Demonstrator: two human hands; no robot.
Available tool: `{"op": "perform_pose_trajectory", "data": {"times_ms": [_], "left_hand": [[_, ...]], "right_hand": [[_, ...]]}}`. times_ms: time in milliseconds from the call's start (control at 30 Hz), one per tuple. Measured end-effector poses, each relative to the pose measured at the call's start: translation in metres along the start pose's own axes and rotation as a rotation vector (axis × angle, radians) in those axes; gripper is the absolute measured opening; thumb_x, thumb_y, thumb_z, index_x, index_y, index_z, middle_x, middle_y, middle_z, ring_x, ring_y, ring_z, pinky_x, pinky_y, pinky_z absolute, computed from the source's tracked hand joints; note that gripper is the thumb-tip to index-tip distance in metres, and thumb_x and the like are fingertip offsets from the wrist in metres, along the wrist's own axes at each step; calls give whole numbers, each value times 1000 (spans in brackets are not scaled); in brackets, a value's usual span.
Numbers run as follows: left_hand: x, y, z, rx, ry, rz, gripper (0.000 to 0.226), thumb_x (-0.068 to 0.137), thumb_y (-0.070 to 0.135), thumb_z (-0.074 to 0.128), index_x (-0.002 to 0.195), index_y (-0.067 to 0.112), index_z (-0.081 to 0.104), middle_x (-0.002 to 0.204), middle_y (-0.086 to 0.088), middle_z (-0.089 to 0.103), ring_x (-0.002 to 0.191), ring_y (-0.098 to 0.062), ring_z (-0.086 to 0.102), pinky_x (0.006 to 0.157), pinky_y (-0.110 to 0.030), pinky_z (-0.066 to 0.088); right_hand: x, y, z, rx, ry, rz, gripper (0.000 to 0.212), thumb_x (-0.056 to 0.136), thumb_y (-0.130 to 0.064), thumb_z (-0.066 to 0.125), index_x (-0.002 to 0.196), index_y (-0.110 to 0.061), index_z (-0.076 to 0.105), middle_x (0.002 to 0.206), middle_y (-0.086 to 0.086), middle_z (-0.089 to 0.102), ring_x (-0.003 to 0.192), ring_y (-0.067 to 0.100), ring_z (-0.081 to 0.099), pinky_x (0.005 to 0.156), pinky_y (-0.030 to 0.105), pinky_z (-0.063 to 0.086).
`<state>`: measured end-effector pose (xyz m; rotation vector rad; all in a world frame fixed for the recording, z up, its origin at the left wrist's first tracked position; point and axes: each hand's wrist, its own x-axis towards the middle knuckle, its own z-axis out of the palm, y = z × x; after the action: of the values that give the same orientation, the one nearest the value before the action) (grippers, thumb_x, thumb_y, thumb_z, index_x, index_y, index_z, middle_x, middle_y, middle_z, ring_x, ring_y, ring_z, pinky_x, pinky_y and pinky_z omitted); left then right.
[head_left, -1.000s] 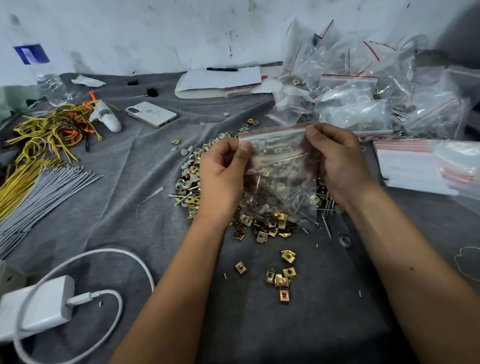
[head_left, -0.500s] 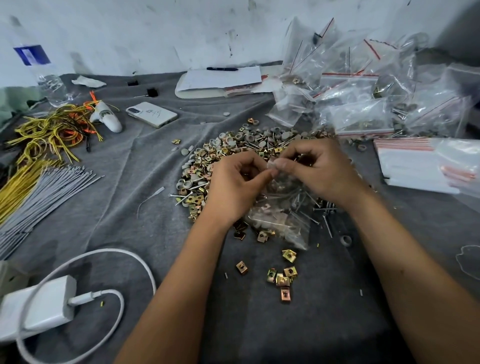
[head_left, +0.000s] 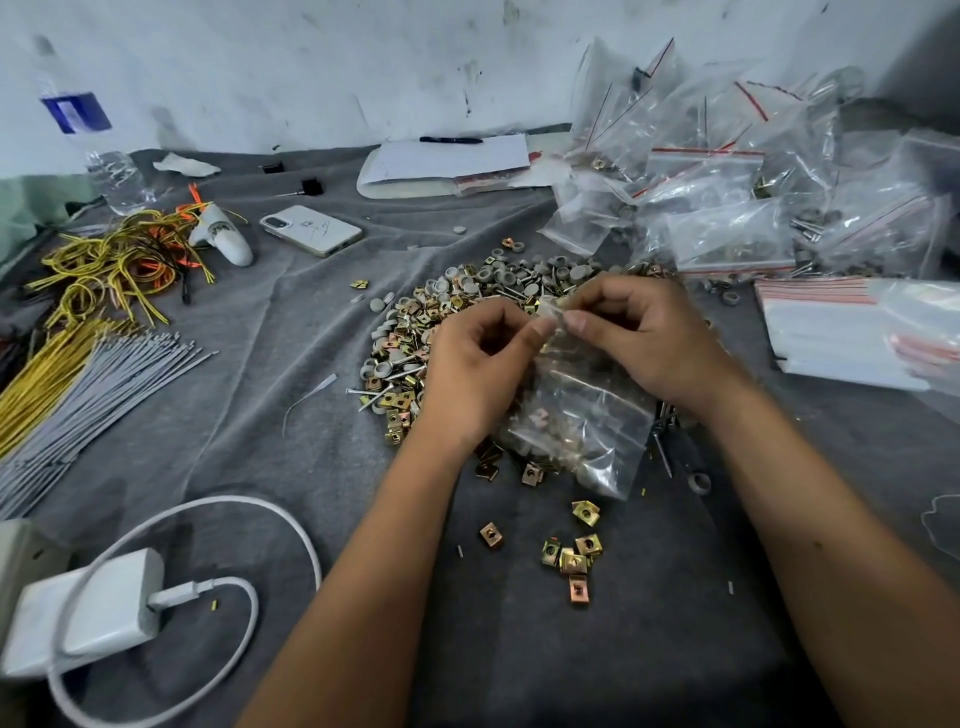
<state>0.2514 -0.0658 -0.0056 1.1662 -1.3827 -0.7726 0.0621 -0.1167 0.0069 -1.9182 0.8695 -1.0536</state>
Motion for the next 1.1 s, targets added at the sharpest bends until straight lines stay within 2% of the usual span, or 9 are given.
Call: {"op": "perform_pose_trajectory", "data": {"times_ms": [133, 233, 400, 667, 700, 833, 933, 1100], "left_hand": [[2, -2, -1, 63, 21, 70, 5, 96, 19, 74, 93, 15, 74, 84, 2, 74, 76, -15, 71, 67, -27, 56], [4, -1, -3, 47, 19, 93, 6, 95, 8, 74, 90, 13, 75, 85, 1, 74, 79, -16, 70, 72, -28, 57], [4, -2, -5, 5, 12, 98, 5, 95, 6, 73, 90, 7, 75, 87, -8, 75, 83, -29, 72, 77, -44, 61], [3, 1, -4, -22, -10, 87, 5, 95, 9, 73, 91, 7, 75, 86, -10, 75, 81, -32, 72, 74, -40, 61], [3, 0, -4, -15, -8, 87, 5, 95, 8, 74, 91, 6, 75, 86, -10, 75, 81, -31, 72, 74, -40, 61], [2, 0, -3, -7, 6, 93, 7, 94, 8, 74, 89, 3, 74, 84, -11, 74, 78, -26, 71, 72, -38, 59], [2, -1, -1, 12, 28, 104, 9, 93, 9, 75, 89, 1, 73, 84, -11, 73, 79, -29, 70, 74, -41, 60], [-1, 3, 0, 5, 27, 85, 11, 97, 12, 72, 88, 6, 74, 78, -1, 72, 72, -14, 68, 68, -30, 56]], "right_hand": [[-2, 0, 1, 48, 8, -11, 27, 89, -9, 77, 112, -12, 64, 88, 7, 77, 81, 33, 74, 72, 42, 62], [-1, -1, 0, 10, -9, -38, 28, 87, -11, 81, 110, -13, 67, 87, 5, 78, 81, 29, 76, 76, 47, 62], [1, 1, -3, -43, -11, -50, 10, 92, -21, 75, 98, -13, 78, 86, -1, 77, 79, 17, 74, 73, 36, 61], [0, -2, -2, -148, -30, -103, 6, 93, -18, 75, 94, -13, 78, 85, -9, 74, 78, 6, 69, 70, 17, 51], [-1, -3, -1, -160, -31, -110, 6, 93, -19, 75, 94, -14, 78, 84, -8, 74, 77, 7, 70, 68, 19, 52], [-2, -6, 1, -145, -39, -97, 10, 91, -21, 78, 97, -13, 78, 84, -2, 75, 77, 19, 73, 70, 43, 60], [-2, -8, 2, -153, -34, -118, 8, 90, -19, 78, 97, -14, 78, 84, -4, 74, 78, 16, 72, 72, 43, 59], [-2, -9, 3, -188, -18, -171, 2, 91, -13, 78, 91, -12, 76, 81, -4, 72, 76, 15, 70, 70, 37, 57]]}}
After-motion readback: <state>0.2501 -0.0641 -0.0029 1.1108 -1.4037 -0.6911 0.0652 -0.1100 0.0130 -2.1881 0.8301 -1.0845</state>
